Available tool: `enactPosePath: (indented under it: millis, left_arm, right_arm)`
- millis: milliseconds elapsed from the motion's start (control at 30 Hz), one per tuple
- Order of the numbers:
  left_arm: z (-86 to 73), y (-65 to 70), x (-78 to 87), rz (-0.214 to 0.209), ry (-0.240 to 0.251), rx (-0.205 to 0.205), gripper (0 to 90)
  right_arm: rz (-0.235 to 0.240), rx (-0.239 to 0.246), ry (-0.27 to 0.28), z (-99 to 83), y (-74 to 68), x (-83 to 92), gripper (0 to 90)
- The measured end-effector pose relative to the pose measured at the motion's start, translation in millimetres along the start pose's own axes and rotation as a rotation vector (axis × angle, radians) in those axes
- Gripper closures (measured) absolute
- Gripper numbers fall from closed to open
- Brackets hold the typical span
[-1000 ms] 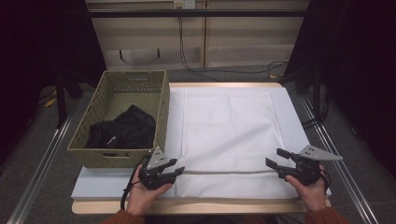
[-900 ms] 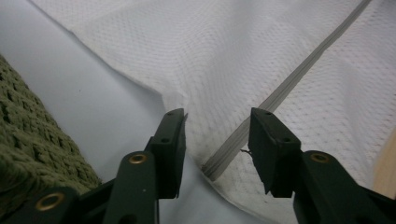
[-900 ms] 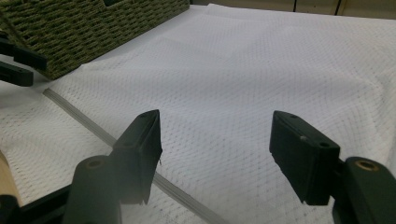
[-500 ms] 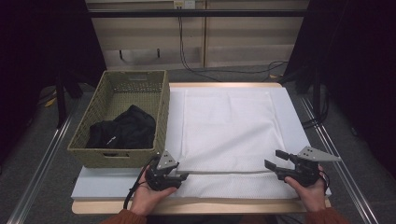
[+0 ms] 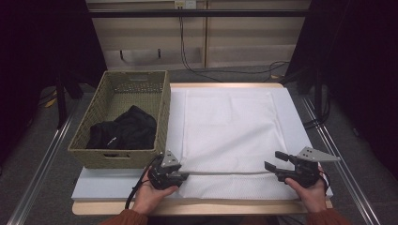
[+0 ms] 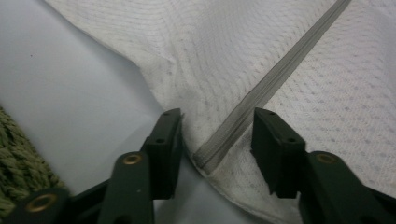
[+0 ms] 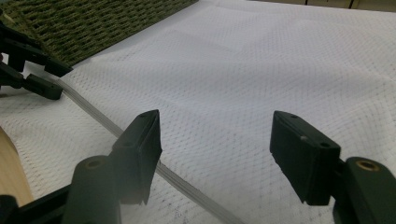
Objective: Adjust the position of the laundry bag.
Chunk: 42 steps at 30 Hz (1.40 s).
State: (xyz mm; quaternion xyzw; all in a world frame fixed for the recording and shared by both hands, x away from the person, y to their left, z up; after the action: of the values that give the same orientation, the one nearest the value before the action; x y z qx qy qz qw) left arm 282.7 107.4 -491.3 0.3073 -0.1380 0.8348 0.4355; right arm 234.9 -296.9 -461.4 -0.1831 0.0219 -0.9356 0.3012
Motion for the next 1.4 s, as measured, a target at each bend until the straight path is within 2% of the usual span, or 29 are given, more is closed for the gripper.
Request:
enactPosePath:
  millis: [33,67,133,200,367,533,567,600,667,767,867,967,1033,1100,1200,1333,1400]
  left_arm:
    - [0.6,-1.4,-0.4,-0.002,-0.001,0.012,57.3]
    - [0.9,-2.7,-0.7,-0.006,0.006,0.016,62.8]
    - [1.0,-3.0,-0.5,-0.010,0.002,0.019,66.4]
    - [1.8,-3.9,-0.3,-0.031,-0.001,0.020,74.9]
    - [3.2,-3.3,0.8,-0.040,-0.027,0.019,83.2]
    - [3.1,-3.5,1.4,-0.036,-0.025,0.028,84.6]
    - [2.8,-4.6,1.3,-0.046,-0.018,0.031,84.6]
    - [2.7,-5.2,2.4,-0.042,-0.030,0.026,84.7]
    - [1.7,-5.9,1.8,-0.054,-0.014,0.054,84.7]
    - [1.2,-5.9,2.0,-0.049,-0.011,0.050,84.6]
    - [0.6,-6.2,3.7,-0.043,-0.014,0.051,84.7]
    - [-0.6,-7.7,5.7,-0.037,-0.023,0.043,84.9]
    - [-0.9,-8.3,6.5,-0.033,-0.021,0.057,85.1]
    - [-1.7,-9.5,8.9,-0.033,-0.038,0.049,85.1]
    - [-5.9,-9.1,14.7,-0.015,-0.039,0.049,85.2]
    - [-12.5,-11.0,20.6,-0.023,-0.020,0.077,85.0]
    - [-12.0,-11.3,20.8,-0.019,-0.031,0.062,85.0]
  right_arm:
    - [0.000,0.000,0.000,0.0,0.0,0.0,33.6]
    - [0.003,0.001,-0.004,-0.1,-0.4,-0.2,33.6]
    - [0.002,-0.001,-0.005,-0.4,-0.6,-0.2,33.6]
    - [0.003,0.000,-0.006,-0.7,-0.3,-0.4,33.6]
    - [0.000,-0.003,-0.009,-1.0,0.1,-0.4,33.6]
    - [-0.004,-0.010,-0.006,-0.8,1.5,1.0,33.6]
    - [-0.004,-0.010,-0.006,-0.8,1.5,1.0,33.6]
    - [-0.004,-0.011,-0.008,-1.5,2.5,0.9,33.6]
    - [-0.007,-0.011,-0.009,-1.6,2.9,0.8,33.6]
    - [-0.011,-0.012,-0.011,-1.5,4.1,0.7,33.6]
    - [-0.011,-0.038,-0.014,-1.7,5.8,-0.3,33.6]
    - [-0.016,-0.028,-0.016,-1.4,5.6,-1.9,33.7]
    - [-0.014,-0.031,-0.017,-1.7,5.4,-2.4,33.7]
    - [-0.018,-0.037,-0.015,-1.9,5.8,-2.4,33.7]
    - [-0.022,-0.029,-0.025,-1.5,5.8,-3.3,33.8]
    - [-0.034,-0.019,-0.029,-2.5,4.0,-1.1,33.9]
    - [-0.035,-0.017,-0.035,-3.1,4.3,-0.2,34.0]
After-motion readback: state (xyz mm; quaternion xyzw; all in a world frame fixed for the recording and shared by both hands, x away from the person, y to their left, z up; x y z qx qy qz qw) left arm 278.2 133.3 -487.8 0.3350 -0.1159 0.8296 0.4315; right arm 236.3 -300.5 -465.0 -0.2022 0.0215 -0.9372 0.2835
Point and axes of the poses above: each handheld gripper's, and its own axes: x roughly backward along the jaws, z roughly out of its top, y roughly to its right, the point moved 2 cm from there along -x, roughly forward along the jaws, and after that the axes turned 7 degrees about y, right-handed, at the moved point
